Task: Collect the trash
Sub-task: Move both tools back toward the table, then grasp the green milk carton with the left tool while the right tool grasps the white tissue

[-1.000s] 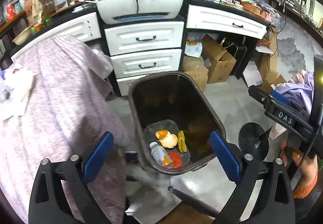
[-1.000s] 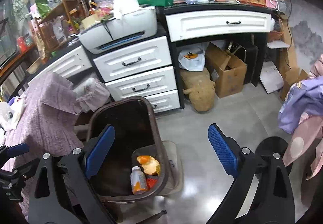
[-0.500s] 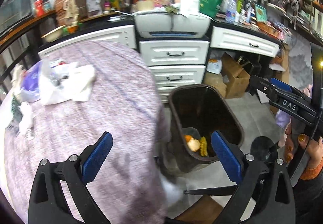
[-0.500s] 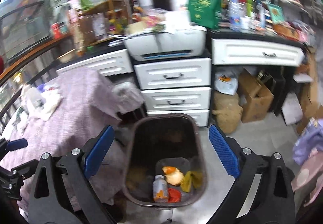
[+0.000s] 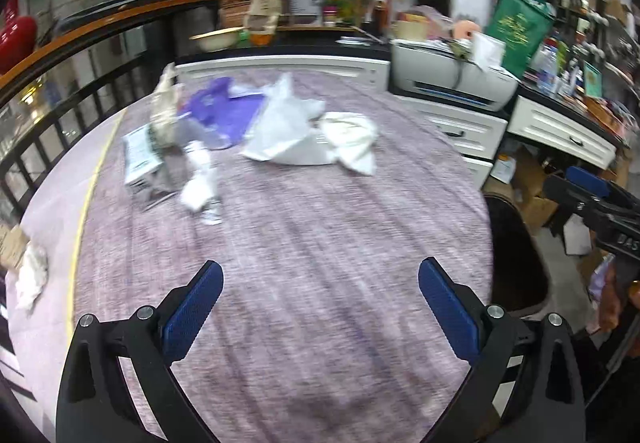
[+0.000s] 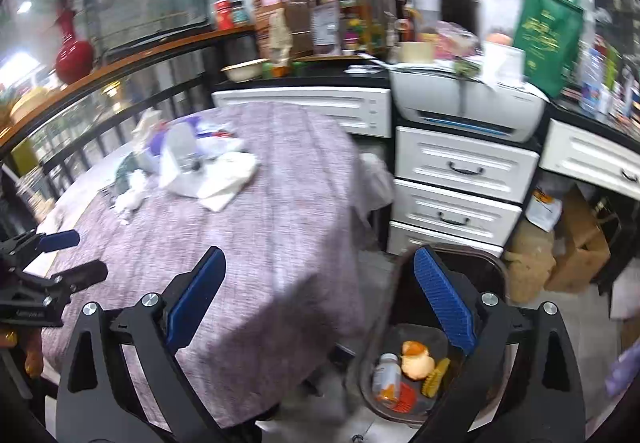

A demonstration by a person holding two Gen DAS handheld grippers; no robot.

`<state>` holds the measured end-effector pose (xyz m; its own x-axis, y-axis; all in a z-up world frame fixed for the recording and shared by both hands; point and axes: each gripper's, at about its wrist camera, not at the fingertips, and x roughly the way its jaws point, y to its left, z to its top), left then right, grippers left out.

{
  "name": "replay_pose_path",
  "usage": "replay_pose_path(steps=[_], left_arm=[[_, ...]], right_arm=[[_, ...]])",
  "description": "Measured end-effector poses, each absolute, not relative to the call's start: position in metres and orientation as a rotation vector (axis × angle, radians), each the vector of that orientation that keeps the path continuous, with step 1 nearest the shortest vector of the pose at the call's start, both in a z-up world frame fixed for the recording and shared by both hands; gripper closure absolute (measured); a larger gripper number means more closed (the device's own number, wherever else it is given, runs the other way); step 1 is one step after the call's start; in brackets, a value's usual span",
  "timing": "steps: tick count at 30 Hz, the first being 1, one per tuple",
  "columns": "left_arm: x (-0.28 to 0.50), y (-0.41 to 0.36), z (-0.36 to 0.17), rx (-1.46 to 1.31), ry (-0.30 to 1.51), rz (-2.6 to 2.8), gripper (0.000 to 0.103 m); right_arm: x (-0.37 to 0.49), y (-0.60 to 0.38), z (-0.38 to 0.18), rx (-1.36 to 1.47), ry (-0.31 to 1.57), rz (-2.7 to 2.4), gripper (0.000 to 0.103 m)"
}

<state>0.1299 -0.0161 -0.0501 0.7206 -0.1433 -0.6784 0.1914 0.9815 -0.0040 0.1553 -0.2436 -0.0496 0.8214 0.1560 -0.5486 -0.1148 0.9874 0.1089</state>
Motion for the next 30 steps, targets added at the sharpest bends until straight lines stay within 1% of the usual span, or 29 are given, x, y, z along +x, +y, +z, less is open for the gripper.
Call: replay_pose_path(steps=[10,15,21,26,29,30], left_arm=[[0.153,0.081,-0.054,-0.068,0.769,-0.007,0.006],[0.187,0.099,-0.049,-0.084,0.784,0.026,0.006],[0.241,0.119,-0.048,-0.128,0.822,0.078,0.007],[0.283,0.126,-0.053,-0.148,0.866,0.108,0.01],[0.302,0.132,-0.057,-0.181,0.891,0.123,0.015],[0.306,0.135,-0.058,-0.184,0.899,0.127,0.018]], right_arm=[[0.19,-0.179,-0.048,0.013,0.617,0.292,0.009],[0.209,-0.154,-0.051,-0.047,0.623,0.324,0.009],[0.225,-0.142,-0.049,-0.055,0.623,0.367,0.009],[0.238,-0.137,-0.046,-0.073,0.62,0.366,0.009],[0.25,-0.135,-0.05,-0.086,0.634,0.352,0.009],[0.257,-0.134,-0.052,-0.086,0.646,0.35,0.009]])
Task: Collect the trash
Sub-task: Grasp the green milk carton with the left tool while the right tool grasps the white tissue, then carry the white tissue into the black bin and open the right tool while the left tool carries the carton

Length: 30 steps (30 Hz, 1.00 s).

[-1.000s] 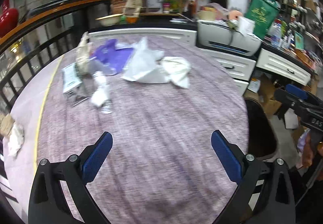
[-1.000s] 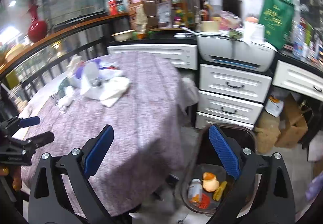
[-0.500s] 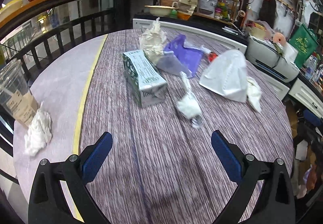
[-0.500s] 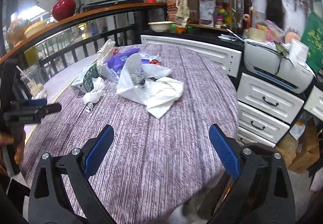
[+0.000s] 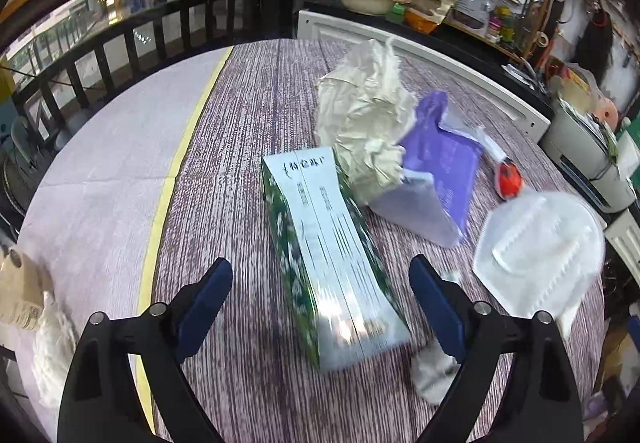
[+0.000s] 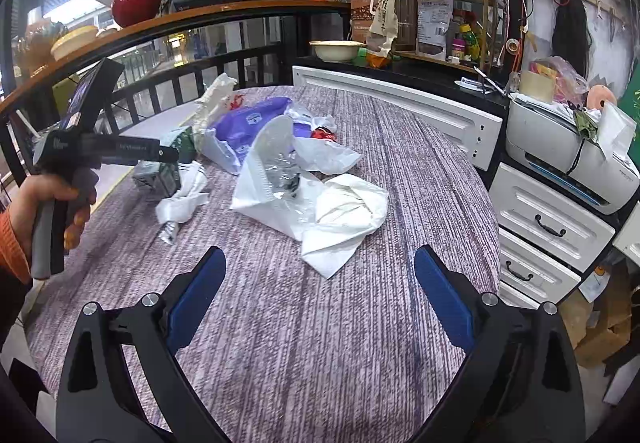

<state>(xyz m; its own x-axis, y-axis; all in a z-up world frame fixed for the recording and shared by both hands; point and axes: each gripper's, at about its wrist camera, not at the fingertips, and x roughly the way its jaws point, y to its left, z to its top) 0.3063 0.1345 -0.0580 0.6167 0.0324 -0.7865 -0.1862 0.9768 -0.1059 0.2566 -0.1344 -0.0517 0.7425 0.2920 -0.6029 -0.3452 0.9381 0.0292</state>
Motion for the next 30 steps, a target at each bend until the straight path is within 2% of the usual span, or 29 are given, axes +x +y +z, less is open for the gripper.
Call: replay_pose_path(steps=[1,4,8,12,13,16,17,19,20,23,30], left_arm=[[0.311,0.137,-0.06,-0.182,0.908,0.136,0.022],[0.322,0.144,-0.068,-0.197,0.94,0.142,0.024],[0.33,0.147,-0.077,-0.227,0.981,0.124,0.029],[0.327,0.144,-0.076,-0.178,0.964,0.142,0.045],[0.326,0.145,-0.076,-0.172,0.96,0.146,0.05],[0.321,0.149,-0.076,-0.174,0.953,0.141,0.053],[0.318,0.151,-0.075,-0.182,0.952,0.14,0.053],[0.313,0.154,-0.075,-0.197,0.949,0.137,0.053],[0.311,0.155,-0.075,-0.207,0.946,0.136,0.053],[0.302,0.157,-0.074,-0.227,0.939,0.135,0.053],[0.274,0.16,-0.069,-0.287,0.905,0.117,0.053]], right_arm=[[0.261,-0.134,-0.053,-0.089,0.654,0.346,0.009],[0.281,-0.134,-0.057,-0.102,0.672,0.303,0.009],[0.316,-0.131,-0.067,-0.07,0.743,0.293,0.018],[0.344,-0.128,-0.085,-0.051,0.835,0.266,0.023],[0.35,-0.129,-0.09,-0.032,0.87,0.27,0.026],[0.353,-0.128,-0.092,-0.029,0.886,0.271,0.045],[0.353,-0.126,-0.092,-0.042,0.886,0.279,0.058],[0.349,-0.126,-0.091,-0.045,0.887,0.286,0.068],[0.348,-0.128,-0.09,-0.037,0.887,0.285,0.079],[0.341,-0.136,-0.086,-0.005,0.874,0.303,0.086],[0.312,-0.147,-0.072,0.004,0.809,0.309,0.09]])
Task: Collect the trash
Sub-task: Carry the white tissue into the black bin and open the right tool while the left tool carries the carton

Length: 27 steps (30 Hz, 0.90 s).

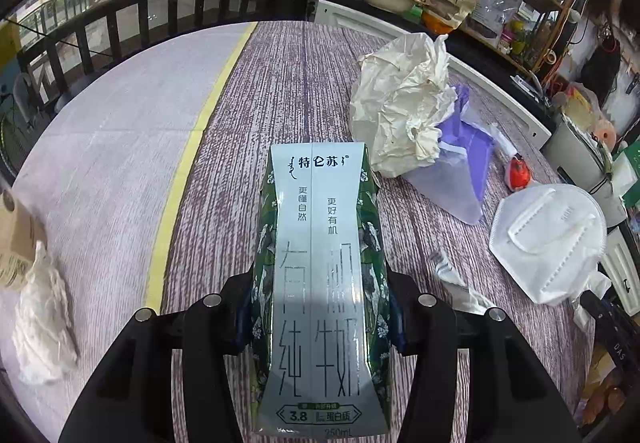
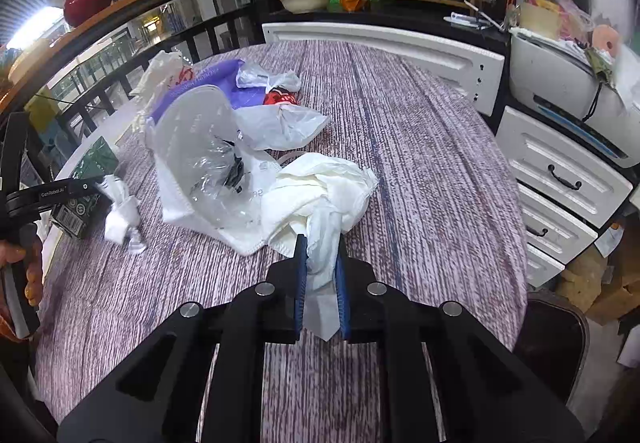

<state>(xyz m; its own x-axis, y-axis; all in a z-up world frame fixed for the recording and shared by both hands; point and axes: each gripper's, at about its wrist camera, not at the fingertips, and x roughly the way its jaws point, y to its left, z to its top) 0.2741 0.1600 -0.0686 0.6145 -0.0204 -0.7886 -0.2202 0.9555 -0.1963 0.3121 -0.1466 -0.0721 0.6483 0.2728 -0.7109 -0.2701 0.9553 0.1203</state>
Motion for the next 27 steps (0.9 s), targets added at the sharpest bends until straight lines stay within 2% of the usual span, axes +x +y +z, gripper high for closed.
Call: replay_pose_path(steps=[12,27], left_arm=[[0.202,0.113,-0.041,-0.219,0.77,0.04,0.053],[0.143,0.019,-0.035,-0.154,0.738,-0.16,0.053]], right_arm=[[0.251,-0.171,-0.05,0.012,0.708,0.319,0.09],[0.174,-0.231,-0.051,0.048,0.63,0.233,0.09]])
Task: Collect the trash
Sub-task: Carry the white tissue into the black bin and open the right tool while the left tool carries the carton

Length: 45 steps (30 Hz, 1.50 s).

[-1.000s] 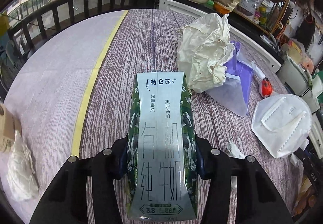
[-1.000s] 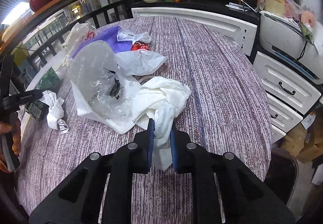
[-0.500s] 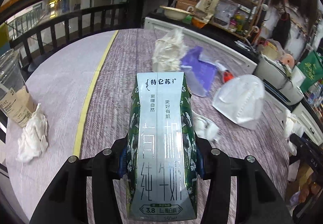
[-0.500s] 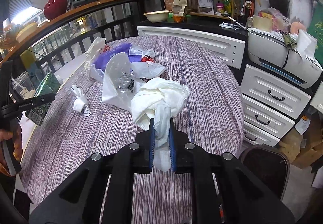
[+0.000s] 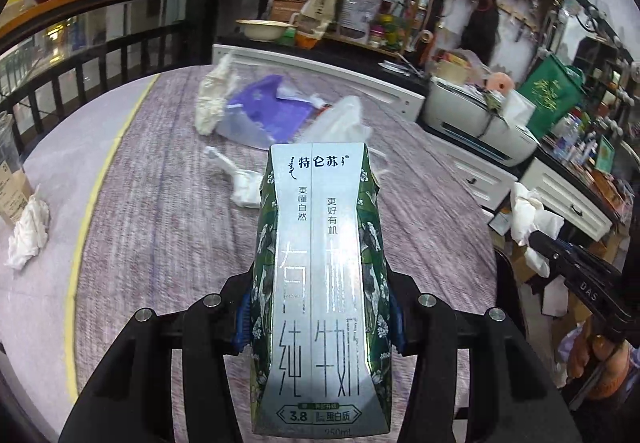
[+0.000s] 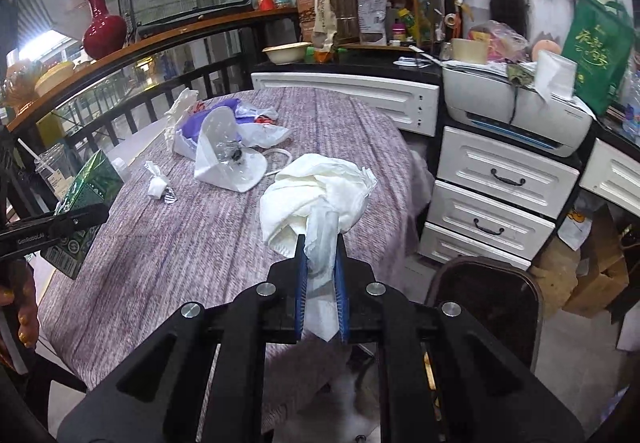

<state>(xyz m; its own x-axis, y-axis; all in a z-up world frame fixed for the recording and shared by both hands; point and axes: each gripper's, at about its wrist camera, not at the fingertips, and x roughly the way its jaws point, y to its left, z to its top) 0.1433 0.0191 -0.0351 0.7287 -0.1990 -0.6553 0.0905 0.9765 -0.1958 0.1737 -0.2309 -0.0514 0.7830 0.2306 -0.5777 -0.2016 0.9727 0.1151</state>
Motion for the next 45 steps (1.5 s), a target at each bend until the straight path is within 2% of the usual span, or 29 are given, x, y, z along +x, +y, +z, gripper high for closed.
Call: replay_pose_path(steps=[12,26,40,43,45], left_arm=[[0.145,-0.067,-0.043,-0.084,0.755,-0.319,0.053],[0.152,-0.148,-0.048,-0.004,0.77,-0.444,0.053],[0.162,-0.193,-0.063,0.05,0.813,-0.489,0.053],[0.164,-0.2,-0.067,0.052,0.829,-0.496,0.053],[0.164,-0.203,-0.071,0.056,0.841,-0.504,0.053]], right_arm=[[0.149,-0.314,-0.077,0.176,0.652,0.07,0.09],[0.155,-0.384,-0.156,0.281,0.783,-0.115,0.09],[0.173,-0.413,-0.223,0.343,0.888,-0.209,0.089],[0.175,-0.417,-0.233,0.358,0.921,-0.207,0.078],[0.172,-0.419,-0.235,0.367,0.919,-0.229,0.052]])
